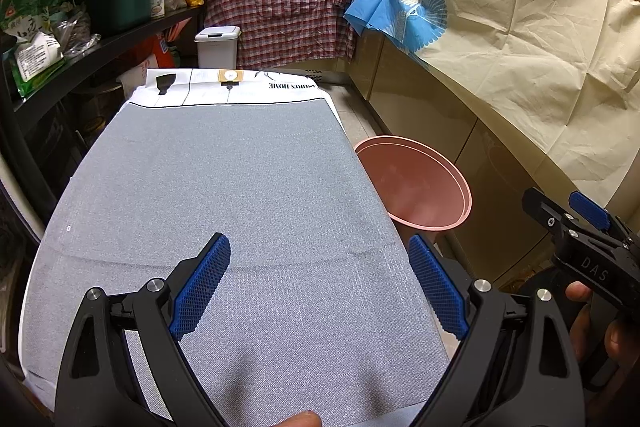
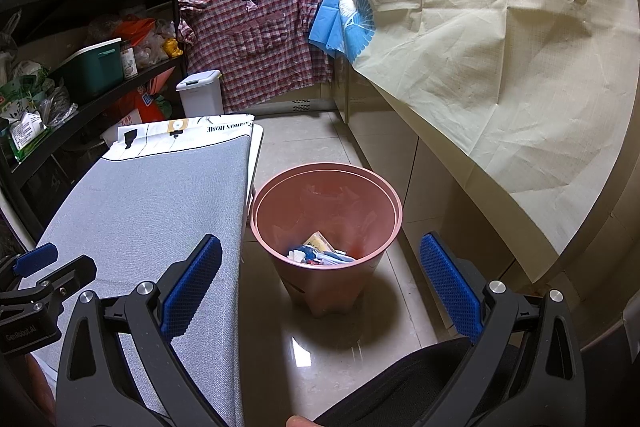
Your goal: Collect trash
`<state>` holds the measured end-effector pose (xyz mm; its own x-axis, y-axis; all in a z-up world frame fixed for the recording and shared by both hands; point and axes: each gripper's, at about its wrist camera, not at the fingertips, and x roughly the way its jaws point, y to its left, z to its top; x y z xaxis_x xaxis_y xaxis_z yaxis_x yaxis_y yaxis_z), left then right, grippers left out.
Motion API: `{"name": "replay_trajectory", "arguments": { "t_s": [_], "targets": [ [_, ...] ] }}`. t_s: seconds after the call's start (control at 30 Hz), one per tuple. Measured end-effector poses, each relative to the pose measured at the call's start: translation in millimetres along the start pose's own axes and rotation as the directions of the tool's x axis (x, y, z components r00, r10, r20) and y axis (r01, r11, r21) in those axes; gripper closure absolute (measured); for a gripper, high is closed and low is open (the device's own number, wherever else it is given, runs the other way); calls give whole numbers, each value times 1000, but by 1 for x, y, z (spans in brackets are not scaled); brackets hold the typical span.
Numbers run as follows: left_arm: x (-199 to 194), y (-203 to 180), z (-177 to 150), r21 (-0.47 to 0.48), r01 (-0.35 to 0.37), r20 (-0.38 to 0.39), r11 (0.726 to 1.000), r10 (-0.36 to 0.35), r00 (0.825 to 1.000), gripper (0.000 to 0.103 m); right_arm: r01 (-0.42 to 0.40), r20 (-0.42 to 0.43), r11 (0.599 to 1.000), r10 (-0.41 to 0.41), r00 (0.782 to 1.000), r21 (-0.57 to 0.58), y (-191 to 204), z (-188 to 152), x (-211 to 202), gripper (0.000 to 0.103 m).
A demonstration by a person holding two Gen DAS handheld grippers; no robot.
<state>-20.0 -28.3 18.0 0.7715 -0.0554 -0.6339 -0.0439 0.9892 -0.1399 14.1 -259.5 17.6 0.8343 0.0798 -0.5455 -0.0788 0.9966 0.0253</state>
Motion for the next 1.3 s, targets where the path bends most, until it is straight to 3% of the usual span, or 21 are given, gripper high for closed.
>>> {"name": "replay_trajectory", "arguments": {
  "t_s": [0.23,0.47,1.3],
  "targets": [
    [-6,-1,-1,20,16,50,1000,-17,999,15,0,0,1000,0,1000,2,0,0,0,5],
    [3,1,-3,8,-8,-7,1000,8,1000,15,0,0,1000,0,1000,1,0,0,0,5],
    [1,0,-2,20,-3,2,1000,3,1000,15,0,1,1000,0,1000,1,0,0,-1,5]
  ]
}}
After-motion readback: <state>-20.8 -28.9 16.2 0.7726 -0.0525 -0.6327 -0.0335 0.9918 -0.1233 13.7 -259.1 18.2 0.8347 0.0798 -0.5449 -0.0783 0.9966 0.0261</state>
